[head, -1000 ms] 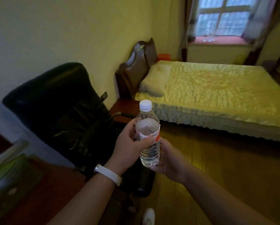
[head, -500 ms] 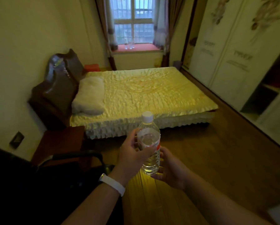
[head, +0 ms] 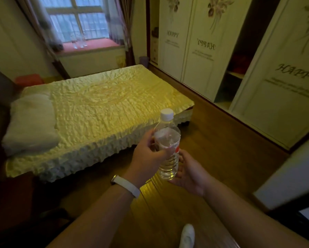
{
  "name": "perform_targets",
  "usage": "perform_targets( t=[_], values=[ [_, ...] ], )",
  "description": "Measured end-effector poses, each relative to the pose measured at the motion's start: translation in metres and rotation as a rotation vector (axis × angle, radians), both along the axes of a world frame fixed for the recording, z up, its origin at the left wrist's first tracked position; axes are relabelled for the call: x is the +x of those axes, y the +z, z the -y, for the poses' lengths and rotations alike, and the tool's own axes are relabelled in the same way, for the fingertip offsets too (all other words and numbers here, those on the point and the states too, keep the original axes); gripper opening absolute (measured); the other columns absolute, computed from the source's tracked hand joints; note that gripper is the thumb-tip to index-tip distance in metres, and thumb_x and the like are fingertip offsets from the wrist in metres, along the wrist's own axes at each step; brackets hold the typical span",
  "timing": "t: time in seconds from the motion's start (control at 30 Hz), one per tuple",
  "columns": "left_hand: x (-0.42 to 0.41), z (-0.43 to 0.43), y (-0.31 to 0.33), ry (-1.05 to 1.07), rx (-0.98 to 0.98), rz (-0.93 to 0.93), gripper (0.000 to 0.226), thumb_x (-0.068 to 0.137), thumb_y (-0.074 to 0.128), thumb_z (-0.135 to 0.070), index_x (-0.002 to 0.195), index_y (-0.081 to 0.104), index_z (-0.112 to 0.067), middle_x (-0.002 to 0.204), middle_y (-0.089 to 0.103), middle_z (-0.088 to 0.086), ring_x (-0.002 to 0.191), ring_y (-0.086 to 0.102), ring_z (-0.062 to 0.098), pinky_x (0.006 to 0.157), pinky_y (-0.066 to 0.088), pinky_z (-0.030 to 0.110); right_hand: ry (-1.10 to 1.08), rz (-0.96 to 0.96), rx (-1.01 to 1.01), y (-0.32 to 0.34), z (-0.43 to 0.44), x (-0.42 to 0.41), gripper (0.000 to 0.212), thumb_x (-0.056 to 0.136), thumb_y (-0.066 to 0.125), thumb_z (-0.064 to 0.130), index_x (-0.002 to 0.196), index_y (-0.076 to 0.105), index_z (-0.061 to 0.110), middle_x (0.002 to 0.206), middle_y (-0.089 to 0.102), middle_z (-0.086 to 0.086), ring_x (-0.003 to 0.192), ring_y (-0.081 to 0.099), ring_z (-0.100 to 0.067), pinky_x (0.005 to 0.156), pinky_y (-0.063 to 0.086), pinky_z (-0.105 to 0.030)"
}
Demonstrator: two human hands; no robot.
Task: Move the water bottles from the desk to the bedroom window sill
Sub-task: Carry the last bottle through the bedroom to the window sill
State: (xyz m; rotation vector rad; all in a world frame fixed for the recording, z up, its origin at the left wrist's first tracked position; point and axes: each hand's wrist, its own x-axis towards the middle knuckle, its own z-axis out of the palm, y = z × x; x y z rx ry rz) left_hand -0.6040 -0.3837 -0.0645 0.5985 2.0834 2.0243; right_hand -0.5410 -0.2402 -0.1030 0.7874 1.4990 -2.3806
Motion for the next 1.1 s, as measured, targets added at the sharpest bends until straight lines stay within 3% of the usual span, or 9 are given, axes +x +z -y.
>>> perform_targets(
  t=[0.17, 0.33, 0.43, 0.6, 0.73, 0.87, 0.97, 1.1],
  values=[
    [-0.051, -0.079, 0.004, -0.077, 0.001, 0.009, 0.046, 0.072, 0.083, -0.021, 0.112, 0.066, -0.034, 0.105, 0.075, 0.0, 0.098, 0.071, 0.019, 0.086, 0.059, 0.044, -0.059, -0.017, -0.055, -0.005, -0.073, -0.049, 0.041, 0.092, 0.051, 0.052, 0.108, 0.066, 0.017, 0.104, 0.071, -0.012, 0.099, 0.064, -0.028, 0.08, 0.051, -0.038],
    [-0.103, -0.167, 0.017, -0.135, 0.017, 0.037, 0.047, 0.074, 0.081, -0.012, 0.114, 0.066, -0.031, 0.109, 0.074, 0.004, 0.102, 0.071, 0.025, 0.091, 0.055, 0.056, -0.101, -0.024, -0.073, 0.003, -0.159, -0.1, 0.042, 0.092, 0.053, 0.051, 0.109, 0.067, 0.015, 0.101, 0.074, -0.01, 0.092, 0.068, -0.025, 0.076, 0.054, -0.037],
    [-0.13, -0.211, 0.027, -0.17, 0.024, 0.04, 0.049, 0.076, 0.08, -0.009, 0.116, 0.065, -0.033, 0.112, 0.074, 0.003, 0.105, 0.07, 0.023, 0.091, 0.056, 0.05, -0.112, -0.031, -0.062, 0.009, -0.207, -0.127, 0.045, 0.09, 0.055, 0.052, 0.11, 0.066, 0.013, 0.101, 0.074, -0.012, 0.091, 0.069, -0.025, 0.077, 0.055, -0.039],
    [-0.173, -0.268, 0.037, -0.236, 0.023, 0.023, 0.051, 0.078, 0.08, -0.004, 0.115, 0.063, -0.036, 0.112, 0.074, 0.001, 0.105, 0.07, 0.02, 0.087, 0.056, 0.039, -0.124, -0.065, -0.083, 0.015, -0.267, -0.166, 0.05, 0.089, 0.058, 0.054, 0.12, 0.065, 0.015, 0.119, 0.07, -0.016, 0.102, 0.068, -0.028, 0.078, 0.059, -0.04],
    [-0.217, -0.308, 0.034, -0.267, 0.019, 0.02, 0.054, 0.074, 0.081, -0.01, 0.104, 0.066, -0.052, 0.108, 0.075, -0.001, 0.103, 0.071, 0.018, 0.085, 0.057, 0.037, -0.17, -0.059, -0.112, 0.011, -0.3, -0.201, 0.053, 0.087, 0.06, 0.052, 0.121, 0.063, 0.011, 0.122, 0.068, -0.021, 0.1, 0.067, -0.029, 0.078, 0.057, -0.041],
    [-0.272, -0.346, 0.012, -0.32, 0.029, 0.072, 0.055, 0.077, 0.082, -0.006, 0.121, 0.062, -0.033, 0.115, 0.073, 0.005, 0.107, 0.069, 0.025, 0.089, 0.056, 0.047, -0.197, -0.068, -0.072, -0.004, -0.334, -0.246, 0.062, 0.074, 0.062, 0.058, 0.121, 0.065, 0.017, 0.121, 0.069, -0.015, 0.102, 0.065, -0.026, 0.083, 0.055, -0.04],
    [-0.322, -0.378, 0.0, -0.363, 0.027, 0.085, 0.056, 0.076, 0.082, -0.011, 0.124, 0.06, -0.028, 0.116, 0.072, 0.004, 0.108, 0.069, 0.024, 0.091, 0.056, 0.05, -0.258, -0.037, -0.043, -0.013, -0.362, -0.291, 0.059, 0.078, 0.06, 0.057, 0.12, 0.065, 0.016, 0.118, 0.07, -0.017, 0.101, 0.065, -0.026, 0.08, 0.055, -0.039],
    [-0.397, -0.424, 0.0, -0.423, 0.038, 0.076, 0.055, 0.073, 0.081, -0.013, 0.12, 0.062, -0.031, 0.112, 0.074, 0.001, 0.104, 0.07, 0.02, 0.088, 0.057, 0.044, -0.362, -0.001, -0.012, -0.011, -0.402, -0.358, 0.051, 0.088, 0.055, 0.054, 0.117, 0.064, 0.013, 0.123, 0.068, -0.022, 0.103, 0.063, -0.031, 0.079, 0.054, -0.041]
  ],
)
